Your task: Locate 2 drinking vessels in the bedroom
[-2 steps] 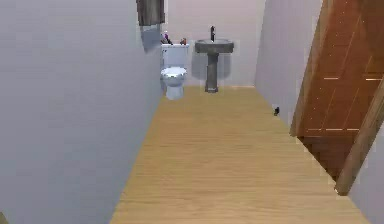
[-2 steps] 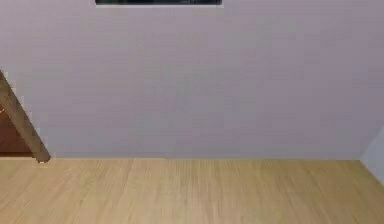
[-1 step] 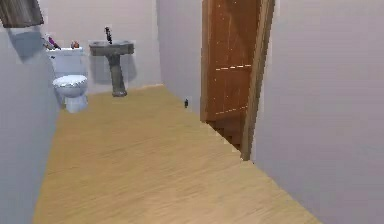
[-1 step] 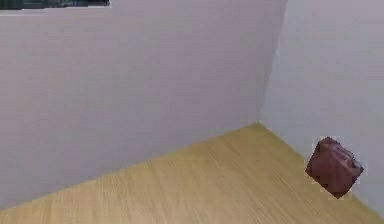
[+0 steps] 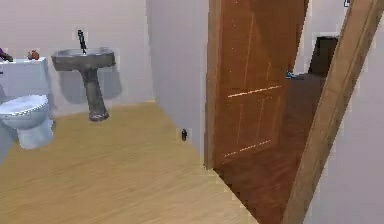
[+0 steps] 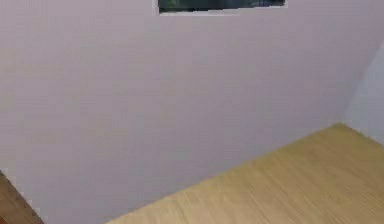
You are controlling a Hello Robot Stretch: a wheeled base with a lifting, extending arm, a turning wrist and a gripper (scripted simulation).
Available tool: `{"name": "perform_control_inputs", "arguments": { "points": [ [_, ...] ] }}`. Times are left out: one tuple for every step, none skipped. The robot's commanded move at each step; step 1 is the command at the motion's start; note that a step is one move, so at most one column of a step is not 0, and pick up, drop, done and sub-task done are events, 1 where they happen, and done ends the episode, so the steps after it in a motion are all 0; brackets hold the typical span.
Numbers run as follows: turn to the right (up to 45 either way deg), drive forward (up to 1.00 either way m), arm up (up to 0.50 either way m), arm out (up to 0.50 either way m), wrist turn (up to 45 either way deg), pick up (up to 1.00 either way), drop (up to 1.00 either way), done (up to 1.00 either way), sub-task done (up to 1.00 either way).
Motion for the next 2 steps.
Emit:
{"name": "perform_control_inputs", "arguments": {
  "points": [
    [0.0,1.00,0.00,0.00,0.0,0.00,0.00,0.00,0.00],
    [45.0,0.00,0.00,0.00,0.0,0.00,0.00,0.00,0.00]
  ]
}}
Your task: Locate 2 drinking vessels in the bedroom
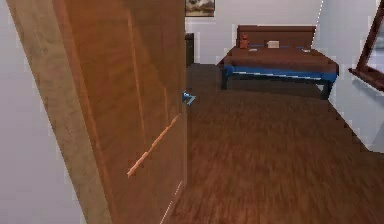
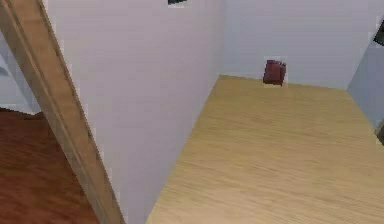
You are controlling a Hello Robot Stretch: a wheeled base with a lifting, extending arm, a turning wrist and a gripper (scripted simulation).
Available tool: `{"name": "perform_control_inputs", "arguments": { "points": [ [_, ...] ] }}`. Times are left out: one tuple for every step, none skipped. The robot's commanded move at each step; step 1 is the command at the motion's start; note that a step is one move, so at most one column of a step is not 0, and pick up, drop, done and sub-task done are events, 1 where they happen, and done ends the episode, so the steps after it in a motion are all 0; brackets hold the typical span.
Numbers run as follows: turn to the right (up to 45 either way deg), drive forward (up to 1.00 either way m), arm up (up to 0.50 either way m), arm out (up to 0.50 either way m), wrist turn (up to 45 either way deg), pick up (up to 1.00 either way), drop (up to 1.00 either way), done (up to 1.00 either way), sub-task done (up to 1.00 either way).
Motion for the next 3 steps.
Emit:
{"name": "perform_control_inputs", "arguments": {
  "points": [
    [15.0,0.00,0.00,0.00,0.0,0.00,0.00,0.00,0.00],
    [0.0,0.75,0.00,0.00,0.0,0.00,0.00,0.00,0.00],
    [45.0,0.00,0.00,0.00,0.0,0.00,0.00,0.00,0.00]
  ]
}}
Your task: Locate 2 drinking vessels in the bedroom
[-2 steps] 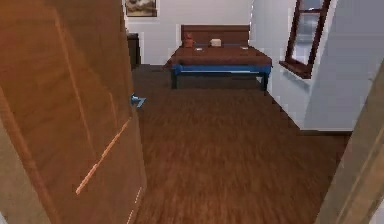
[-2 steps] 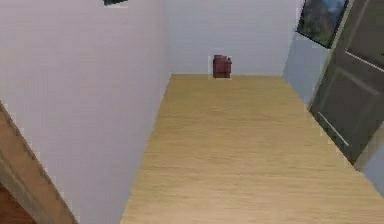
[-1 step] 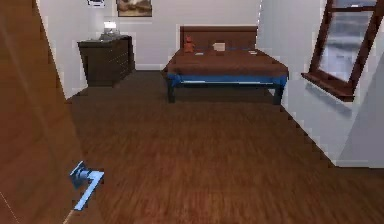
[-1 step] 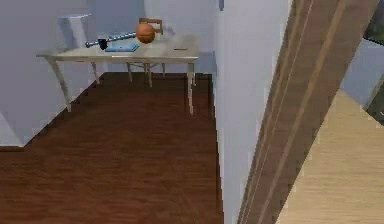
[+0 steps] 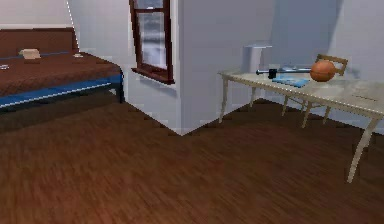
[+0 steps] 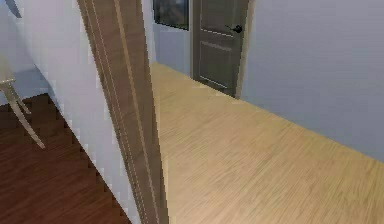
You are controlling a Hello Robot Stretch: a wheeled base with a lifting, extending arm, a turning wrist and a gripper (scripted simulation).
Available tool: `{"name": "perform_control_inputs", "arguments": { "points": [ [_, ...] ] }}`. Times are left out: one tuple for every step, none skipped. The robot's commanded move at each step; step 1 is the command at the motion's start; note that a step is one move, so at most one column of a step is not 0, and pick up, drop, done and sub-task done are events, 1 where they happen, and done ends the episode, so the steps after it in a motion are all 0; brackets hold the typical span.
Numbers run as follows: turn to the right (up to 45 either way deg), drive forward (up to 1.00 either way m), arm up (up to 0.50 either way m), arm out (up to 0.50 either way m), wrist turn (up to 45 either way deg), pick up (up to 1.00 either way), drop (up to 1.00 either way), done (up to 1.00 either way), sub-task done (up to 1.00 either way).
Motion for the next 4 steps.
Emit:
{"name": "perform_control_inputs", "arguments": {
  "points": [
    [3.0,0.00,0.00,0.00,0.0,0.00,0.00,0.00,0.00],
    [0.0,0.45,0.00,0.00,0.0,0.00,0.00,0.00,0.00],
    [30.0,0.00,0.00,0.00,0.0,0.00,0.00,0.00,0.00],
    [0.0,1.00,0.00,0.00,0.0,0.00,0.00,0.00,0.00]
  ]
}}
